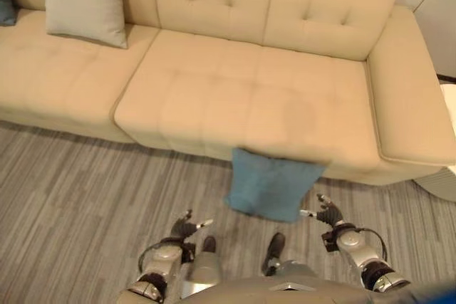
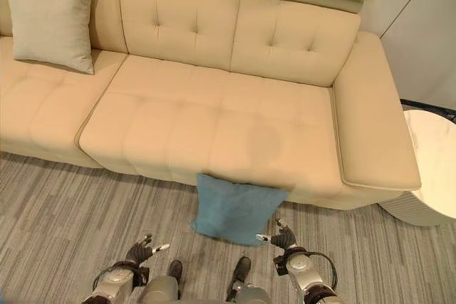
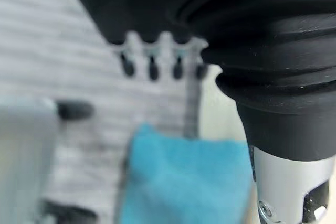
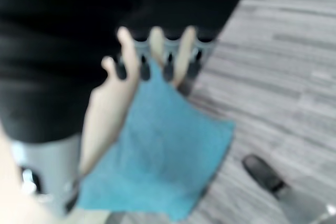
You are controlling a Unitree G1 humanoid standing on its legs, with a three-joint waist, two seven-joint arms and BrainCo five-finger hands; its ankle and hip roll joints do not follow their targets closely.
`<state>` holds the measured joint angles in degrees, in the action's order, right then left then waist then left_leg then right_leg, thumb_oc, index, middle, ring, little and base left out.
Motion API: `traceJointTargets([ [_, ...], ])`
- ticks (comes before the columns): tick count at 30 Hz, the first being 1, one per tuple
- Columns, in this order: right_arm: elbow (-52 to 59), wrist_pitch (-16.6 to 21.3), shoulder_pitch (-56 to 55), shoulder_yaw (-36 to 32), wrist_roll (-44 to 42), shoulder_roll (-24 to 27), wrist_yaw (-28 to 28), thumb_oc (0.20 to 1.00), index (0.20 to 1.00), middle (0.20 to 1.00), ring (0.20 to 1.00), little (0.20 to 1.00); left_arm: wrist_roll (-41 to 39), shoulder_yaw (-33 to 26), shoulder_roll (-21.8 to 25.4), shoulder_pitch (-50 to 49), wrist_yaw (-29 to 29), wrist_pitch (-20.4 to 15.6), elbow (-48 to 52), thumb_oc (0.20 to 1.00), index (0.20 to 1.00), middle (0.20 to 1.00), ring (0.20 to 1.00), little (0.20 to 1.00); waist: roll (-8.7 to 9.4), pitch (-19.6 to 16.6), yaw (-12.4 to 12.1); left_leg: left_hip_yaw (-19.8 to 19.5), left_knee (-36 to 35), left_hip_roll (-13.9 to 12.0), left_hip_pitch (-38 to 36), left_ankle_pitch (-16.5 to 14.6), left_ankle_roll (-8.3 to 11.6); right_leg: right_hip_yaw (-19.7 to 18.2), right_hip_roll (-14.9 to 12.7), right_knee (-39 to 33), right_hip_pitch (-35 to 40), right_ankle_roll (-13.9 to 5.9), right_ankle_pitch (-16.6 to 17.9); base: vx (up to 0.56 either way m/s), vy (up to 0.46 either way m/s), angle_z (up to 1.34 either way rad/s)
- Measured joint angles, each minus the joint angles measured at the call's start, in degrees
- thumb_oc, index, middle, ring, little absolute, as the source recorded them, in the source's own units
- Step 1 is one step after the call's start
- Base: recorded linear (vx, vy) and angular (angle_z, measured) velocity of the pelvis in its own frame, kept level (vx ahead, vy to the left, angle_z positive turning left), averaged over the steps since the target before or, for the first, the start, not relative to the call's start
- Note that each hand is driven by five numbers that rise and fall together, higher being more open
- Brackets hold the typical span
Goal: Pick up all the scattered cushions and arrange them neatly on the sofa.
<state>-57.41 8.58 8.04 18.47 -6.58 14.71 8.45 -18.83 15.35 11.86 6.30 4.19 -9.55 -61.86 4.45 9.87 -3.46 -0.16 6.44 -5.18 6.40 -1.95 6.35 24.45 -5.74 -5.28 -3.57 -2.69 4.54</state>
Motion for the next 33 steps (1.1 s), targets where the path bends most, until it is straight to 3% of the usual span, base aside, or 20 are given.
traceJointTargets([
  [5, 0.19, 0.00, 0.99, 0.04, -0.10, 0.18, 0.82, 1.000, 1.000, 1.000, 1.000, 1.000, -0.96, 0.47, -0.52, 2.01, 0.00, -0.75, 2.15, 1.000, 1.000, 1.000, 1.000, 1.000, -0.83, 0.98, 1.50, 6.06, -2.09, -0.79, 2.30, 0.14, -1.15, 1.81, 0.37, 0.14, -2.10, 0.27, -0.12, 0.02, 0.051, 0.18],
  [10, 0.08, -0.03, 1.50, 0.05, -0.08, -0.40, 0.79, 1.000, 1.000, 1.000, 1.000, 1.000, -2.54, 0.47, 0.79, 1.96, 0.21, -0.83, 1.92, 1.000, 1.000, 1.000, 1.000, 1.000, 0.88, 1.77, 1.02, 7.65, -4.75, 1.61, 1.97, 1.10, -3.81, -0.40, -1.34, 0.29, -4.34, 0.24, 2.17, 0.08, 0.164, -0.21],
  [12, 0.85, -0.04, 2.36, 0.23, 0.00, -0.74, 0.72, 1.000, 1.000, 1.000, 1.000, 1.000, -2.56, 0.43, 2.43, 0.96, 0.36, -0.93, 2.19, 1.000, 1.000, 1.000, 1.000, 1.000, 2.35, 2.61, 0.61, 10.85, -5.15, 3.36, 1.59, 0.78, -5.82, -3.71, -3.87, 3.29, -7.43, -0.71, 2.55, -0.01, 0.178, -0.50],
  [18, 2.03, 0.29, 4.18, 0.60, 0.13, -1.17, 0.92, 1.000, 1.000, 1.000, 1.000, 1.000, -2.61, 0.45, 6.66, 2.12, 1.32, -1.24, 8.97, 1.000, 1.000, 1.000, 1.000, 1.000, 4.82, 5.26, -0.95, 12.75, -1.87, 5.60, 2.58, -1.07, -7.84, -5.84, -5.91, 4.82, -9.29, -1.53, 5.25, 0.03, 0.111, -0.24],
  [21, 2.46, 0.82, 4.98, 1.47, 0.17, -1.18, 0.91, 1.000, 1.000, 1.000, 1.000, 1.000, -2.61, 0.38, 6.99, 2.82, 1.79, -2.58, 11.65, 1.000, 1.000, 1.000, 1.000, 1.000, 4.29, 6.43, -2.27, 13.68, 0.17, 5.31, 2.54, -2.99, -8.42, -6.13, -6.61, 7.52, -10.38, -2.75, 7.08, 0.07, 0.114, -0.24],
  [23, 3.42, 0.98, 5.03, 1.46, 0.21, -0.94, 0.92, 1.000, 1.000, 1.000, 1.000, 1.000, -2.61, 0.45, 6.82, 2.61, 2.37, -2.54, 13.02, 1.000, 1.000, 1.000, 1.000, 1.000, 2.67, 7.30, -2.01, 13.72, 0.79, 4.63, 2.04, -3.90, -9.47, -6.46, -7.42, 12.71, -12.17, -4.83, 8.18, 0.12, 0.052, -0.03],
  [25, 3.64, 0.92, 3.98, 1.49, 0.29, -1.04, 0.81, 1.000, 1.000, 1.000, 1.000, 1.000, -2.57, 0.36, 6.90, 2.05, 2.40, -2.66, 13.28, 1.000, 1.000, 1.000, 1.000, 1.000, 2.97, 7.14, -2.34, 13.87, 0.18, 5.50, 1.48, -3.68, -9.02, -6.28, -9.23, 16.82, -13.81, -4.74, 4.58, 0.16, -0.031, 0.12],
  [28, 4.58, 0.97, 3.59, 1.49, 0.78, -1.03, 0.80, 1.000, 1.000, 1.000, 1.000, 1.000, -2.60, 0.33, 7.17, -0.21, 2.42, -2.56, 13.18, 1.000, 1.000, 1.000, 1.000, 1.000, 3.20, 7.00, -2.68, 15.10, -0.43, 6.45, 0.37, -3.46, -9.16, -3.93, -10.72, 15.22, -13.28, -4.62, 3.29, 0.23, -0.137, -0.08],
  [31, 4.98, 0.98, 2.70, 1.48, 1.24, -1.05, 0.74, 1.000, 1.000, 1.000, 1.000, 1.000, -2.60, -0.22, 6.79, -1.30, 2.42, -2.30, 10.30, 1.000, 1.000, 1.000, 1.000, 1.000, 2.65, 7.16, -2.19, 13.13, -0.28, 6.71, -1.08, -3.53, -9.11, -6.40, -9.30, 11.17, -11.02, -4.74, 3.72, 0.16, -0.135, 0.26],
  [32, 4.53, 0.90, 1.94, 1.53, 1.26, -1.06, 0.72, 1.000, 1.000, 1.000, 1.000, 1.000, -2.60, -0.22, 6.78, -1.34, 2.43, -2.34, 10.50, 1.000, 1.000, 1.000, 1.000, 1.000, 3.27, 6.75, -2.73, 12.05, -0.04, 6.95, -1.51, -3.67, -8.87, -5.61, -9.06, 10.68, -9.41, -2.50, 2.26, 0.21, -0.300, 0.37],
  [33, 4.51, 0.89, 2.41, 1.49, 1.25, -0.66, 0.75, 1.000, 1.000, 1.000, 1.000, 1.000, -2.60, -0.20, 6.23, -1.83, 2.42, -2.34, 10.55, 1.000, 1.000, 1.000, 1.000, 1.000, 2.59, 6.67, -3.03, 11.65, 0.01, 6.09, -1.59, -3.68, -8.43, -5.28, -8.15, 10.07, -8.85, -2.26, 1.88, 0.23, -0.391, 0.75],
])
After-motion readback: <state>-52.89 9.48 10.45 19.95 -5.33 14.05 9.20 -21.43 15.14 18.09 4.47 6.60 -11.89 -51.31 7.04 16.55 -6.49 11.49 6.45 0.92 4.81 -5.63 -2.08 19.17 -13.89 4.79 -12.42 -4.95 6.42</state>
